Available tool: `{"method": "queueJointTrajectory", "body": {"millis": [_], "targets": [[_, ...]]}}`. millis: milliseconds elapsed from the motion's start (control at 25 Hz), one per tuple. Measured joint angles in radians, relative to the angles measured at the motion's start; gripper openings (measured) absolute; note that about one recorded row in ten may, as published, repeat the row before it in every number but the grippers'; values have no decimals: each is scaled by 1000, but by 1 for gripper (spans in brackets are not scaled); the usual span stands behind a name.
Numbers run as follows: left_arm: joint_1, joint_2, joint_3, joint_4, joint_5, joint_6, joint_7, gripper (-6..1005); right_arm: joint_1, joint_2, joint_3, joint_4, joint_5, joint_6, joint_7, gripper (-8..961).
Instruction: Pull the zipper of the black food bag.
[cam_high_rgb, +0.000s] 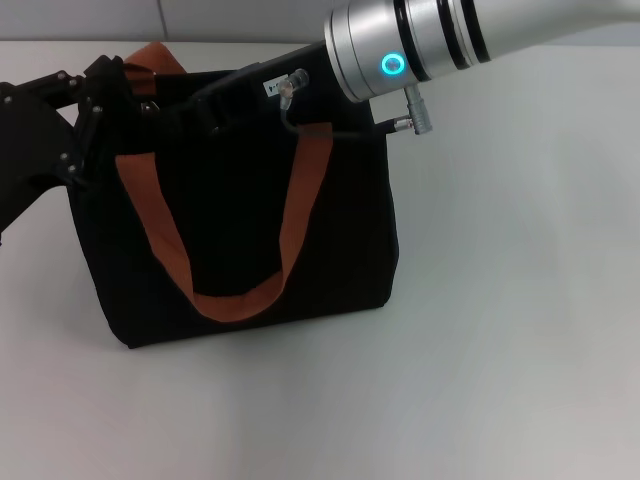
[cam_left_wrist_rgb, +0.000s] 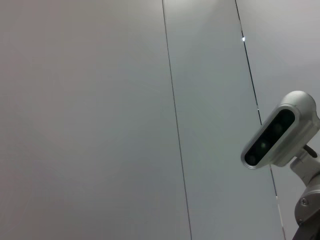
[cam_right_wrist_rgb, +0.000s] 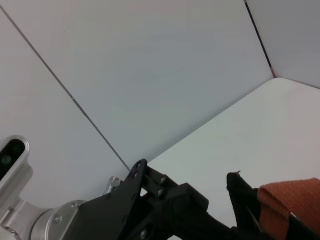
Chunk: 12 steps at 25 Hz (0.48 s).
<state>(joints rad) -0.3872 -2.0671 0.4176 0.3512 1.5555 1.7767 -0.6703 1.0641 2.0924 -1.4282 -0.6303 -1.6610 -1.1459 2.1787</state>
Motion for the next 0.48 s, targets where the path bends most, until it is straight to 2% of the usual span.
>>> {"method": "queueJointTrajectory", "body": {"millis": [160,240,480], "targets": [[3,-1,-5,-2,0,5,0,15,9,-3,-5,-9,-12,-4,17,4],[6,-1,-8,-2,0,6,0,15,11,-3,-13,-45,-76,-2,87,-1],[9,-1,-8,-2,0,6,0,15,16,-2,-16,-80,-139,-2,160,0]]}}
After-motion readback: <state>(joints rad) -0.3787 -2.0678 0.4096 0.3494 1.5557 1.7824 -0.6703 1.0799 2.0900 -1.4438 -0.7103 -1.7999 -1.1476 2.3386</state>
